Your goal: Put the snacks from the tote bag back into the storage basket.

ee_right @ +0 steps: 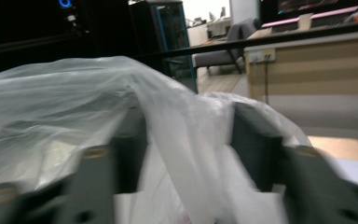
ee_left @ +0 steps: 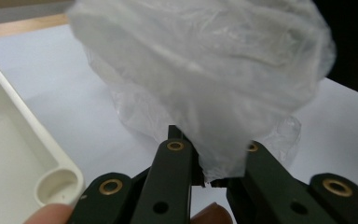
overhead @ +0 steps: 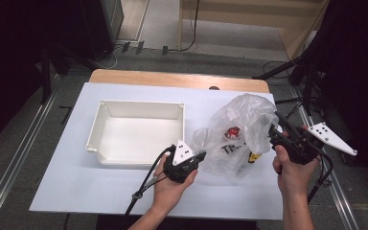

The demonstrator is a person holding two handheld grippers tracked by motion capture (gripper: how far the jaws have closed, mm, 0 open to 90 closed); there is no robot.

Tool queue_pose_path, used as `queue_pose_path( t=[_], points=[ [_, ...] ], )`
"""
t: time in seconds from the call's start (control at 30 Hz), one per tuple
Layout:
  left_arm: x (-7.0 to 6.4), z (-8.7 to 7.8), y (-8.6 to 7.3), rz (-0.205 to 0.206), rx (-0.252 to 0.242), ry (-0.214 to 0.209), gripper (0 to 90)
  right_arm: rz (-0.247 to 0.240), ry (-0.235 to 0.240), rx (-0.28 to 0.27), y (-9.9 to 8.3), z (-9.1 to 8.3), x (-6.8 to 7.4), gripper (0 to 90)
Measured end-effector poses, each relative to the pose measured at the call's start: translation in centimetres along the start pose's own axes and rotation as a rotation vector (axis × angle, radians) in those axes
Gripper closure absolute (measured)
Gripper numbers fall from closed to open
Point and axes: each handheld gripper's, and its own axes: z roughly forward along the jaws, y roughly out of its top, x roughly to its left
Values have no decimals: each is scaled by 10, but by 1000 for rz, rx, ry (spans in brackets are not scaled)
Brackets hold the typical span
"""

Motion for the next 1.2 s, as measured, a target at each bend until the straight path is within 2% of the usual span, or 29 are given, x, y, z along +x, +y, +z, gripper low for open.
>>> queue_pose_path(
  t=[0.03, 0.07, 0.1, 0.17, 0.23, 0.27, 0.3, 0.37, 0.4, 0.47, 0.53, 0.6, 0.63, 0.7, 0.73, 0.77, 0.9, 0.97, 1.0, 1.07, 1.17, 1.2],
  points=[
    [0, 1, -3, 1, -2, -6, 891, 0, 0, 0, 0, 0, 0, 631],
    [1, 2, -7, -5, 0, -13, 891, -2, 4, 13, -3, 4, -2, 753],
    [1, 2, -7, -5, 0, -13, 891, -2, 4, 13, -3, 4, -2, 753],
    [2, 4, -16, -19, 5, -11, 892, -28, -28, 29, -5, 13, -5, 866],
    [2, 5, -18, -21, 10, -9, 892, -28, -36, 37, -6, 17, -7, 886],
    [2, 6, -24, -28, 17, -10, 893, -32, -57, 54, -10, 28, -14, 900],
    [2, 6, -24, -28, 17, -10, 894, -32, -57, 54, -10, 28, -14, 900],
    [0, 7, -28, -19, 27, -9, 895, -34, -72, 87, -14, 41, -21, 900],
    [-2, 8, -31, -13, 38, -14, 897, -21, -81, 122, -17, 53, -28, 900],
    [-3, 8, -33, -9, 42, -17, 898, -17, -88, 142, -19, 58, -32, 900],
    [-5, 10, -37, -9, 58, -16, 900, 21, -105, 188, -24, 74, -42, 900],
    [-5, 11, -39, -6, 68, -15, 900, 26, -123, 223, -29, 84, -49, 900],
    [-5, 11, -39, -6, 68, -15, 900, 26, -123, 223, -29, 84, -49, 900],
    [-5, 12, -40, -19, 82, -20, 900, 35, -139, 264, -36, 94, -55, 900],
    [-5, 13, -40, -27, 90, -27, 900, 35, -155, 307, -44, 102, -61, 900],
    [-5, 13, -41, -20, 99, -24, 900, 35, -155, 307, -44, 102, -61, 900],
    [-7, 18, -43, -14, 137, -18, 900, 41, -190, 387, -62, 115, -74, 900],
    [-8, 18, -43, -5, 145, -18, 900, 50, -197, 399, -65, 115, -76, 900],
    [-9, 19, -44, -1, 152, -16, 900, 62, -209, 430, -71, 116, -80, 900],
    [-10, 20, -45, 9, 162, -15, 900, 56, -214, 441, -74, 116, -82, 900],
    [-8, 21, -45, -5, 176, -23, 900, 79, -228, 495, -85, 115, -89, 900],
    [-8, 21, -45, -5, 176, -23, 900, 79, -228, 495, -85, 115, -89, 900]
  ],
)
